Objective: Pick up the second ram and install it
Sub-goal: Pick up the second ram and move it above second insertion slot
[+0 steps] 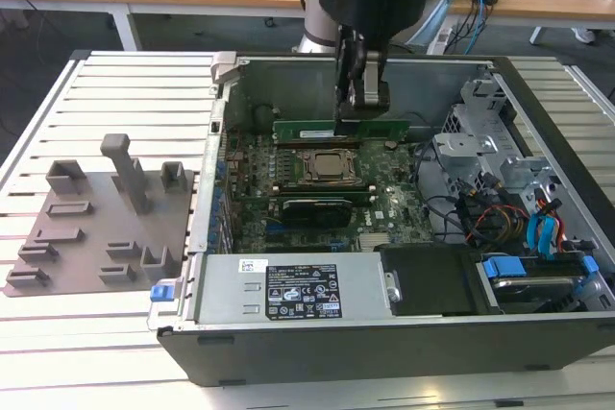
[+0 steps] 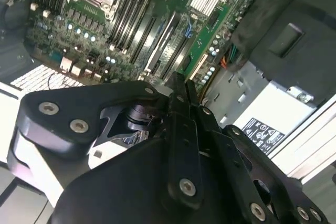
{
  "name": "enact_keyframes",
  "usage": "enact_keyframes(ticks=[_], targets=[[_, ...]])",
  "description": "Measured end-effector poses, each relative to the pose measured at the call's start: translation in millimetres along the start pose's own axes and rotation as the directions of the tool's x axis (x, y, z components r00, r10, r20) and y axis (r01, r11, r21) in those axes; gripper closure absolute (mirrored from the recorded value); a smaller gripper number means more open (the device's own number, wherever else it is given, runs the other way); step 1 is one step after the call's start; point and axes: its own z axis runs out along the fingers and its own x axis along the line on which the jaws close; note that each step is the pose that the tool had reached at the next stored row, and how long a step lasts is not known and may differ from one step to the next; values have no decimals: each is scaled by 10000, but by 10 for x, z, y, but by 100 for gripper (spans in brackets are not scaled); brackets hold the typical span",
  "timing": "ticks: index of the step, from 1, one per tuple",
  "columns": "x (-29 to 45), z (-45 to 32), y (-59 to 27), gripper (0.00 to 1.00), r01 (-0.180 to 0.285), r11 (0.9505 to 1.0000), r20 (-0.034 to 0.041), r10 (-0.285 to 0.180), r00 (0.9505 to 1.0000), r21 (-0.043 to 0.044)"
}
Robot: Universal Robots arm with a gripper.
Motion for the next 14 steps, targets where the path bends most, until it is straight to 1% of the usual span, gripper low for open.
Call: enact_keyframes(ticks=[1, 3, 6, 7, 9, 11, 14], targets=[[-1, 3, -54, 87, -12, 10000, 1, 12, 10000, 1], [-3, 5, -110, 87, -25, 10000, 1, 25, 10000, 1], [-6, 11, -228, 87, -50, 10000, 1, 50, 10000, -1], [-7, 14, -249, 87, -60, 10000, 2, 60, 10000, -1], [-11, 40, -318, 87, -176, 9998, 6, 176, 9998, 4], [-18, 75, -342, 87, -337, 9994, 20, 337, 9994, 12], [-92, 126, -343, 87, -441, 9990, 25, 441, 9990, 18]])
